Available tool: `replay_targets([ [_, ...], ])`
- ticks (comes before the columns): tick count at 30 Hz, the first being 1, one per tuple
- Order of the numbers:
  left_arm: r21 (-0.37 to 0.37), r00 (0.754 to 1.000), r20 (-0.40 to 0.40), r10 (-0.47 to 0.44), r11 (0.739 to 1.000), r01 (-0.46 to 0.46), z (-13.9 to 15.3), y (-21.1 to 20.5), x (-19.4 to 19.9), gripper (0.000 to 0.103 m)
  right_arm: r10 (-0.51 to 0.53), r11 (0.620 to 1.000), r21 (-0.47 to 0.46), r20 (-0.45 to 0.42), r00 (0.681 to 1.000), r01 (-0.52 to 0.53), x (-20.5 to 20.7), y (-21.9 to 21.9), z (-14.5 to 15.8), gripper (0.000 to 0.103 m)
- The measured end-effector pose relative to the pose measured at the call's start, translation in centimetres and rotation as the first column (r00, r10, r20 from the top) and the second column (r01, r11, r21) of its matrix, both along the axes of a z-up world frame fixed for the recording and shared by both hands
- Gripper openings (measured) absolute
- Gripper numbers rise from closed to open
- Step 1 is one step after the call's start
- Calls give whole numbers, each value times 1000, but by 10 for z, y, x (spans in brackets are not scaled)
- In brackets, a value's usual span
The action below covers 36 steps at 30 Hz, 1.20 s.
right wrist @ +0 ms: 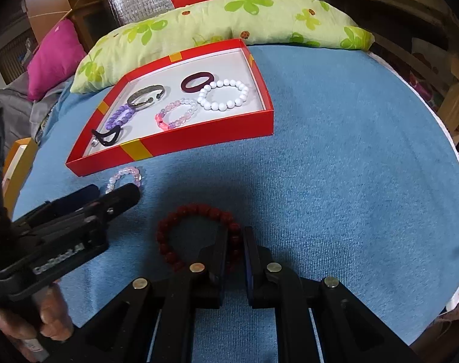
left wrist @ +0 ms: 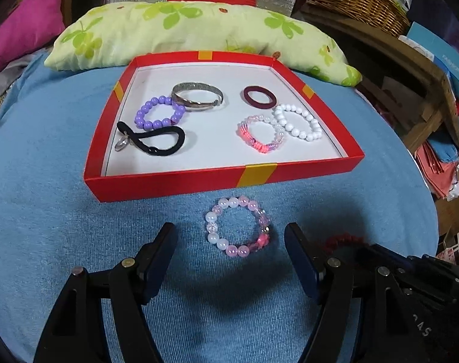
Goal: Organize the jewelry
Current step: 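Grasp the pink-white bead bracelet with the left tool while the right tool grasps the red bead bracelet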
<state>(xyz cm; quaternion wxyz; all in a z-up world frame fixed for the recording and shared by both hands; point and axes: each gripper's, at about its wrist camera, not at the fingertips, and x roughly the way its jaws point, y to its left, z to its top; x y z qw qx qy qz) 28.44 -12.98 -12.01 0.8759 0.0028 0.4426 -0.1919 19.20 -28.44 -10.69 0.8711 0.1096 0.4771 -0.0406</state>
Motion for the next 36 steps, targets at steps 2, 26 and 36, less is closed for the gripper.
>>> replay_targets([
  [2,14,1000,14,-14,1000,14,0,1,-1,49,-3,1000,16,0,1000,3,0,-2,0,11],
  [26,-8,999,13,-43,999,43,11,73,-27,8,108,994,-33,66,992,-106,3,33,4,11],
  [36,24,999,-5,-48,999,48,5,72,-30,8,69,997,12,72,995,-70,13,33,6,11],
])
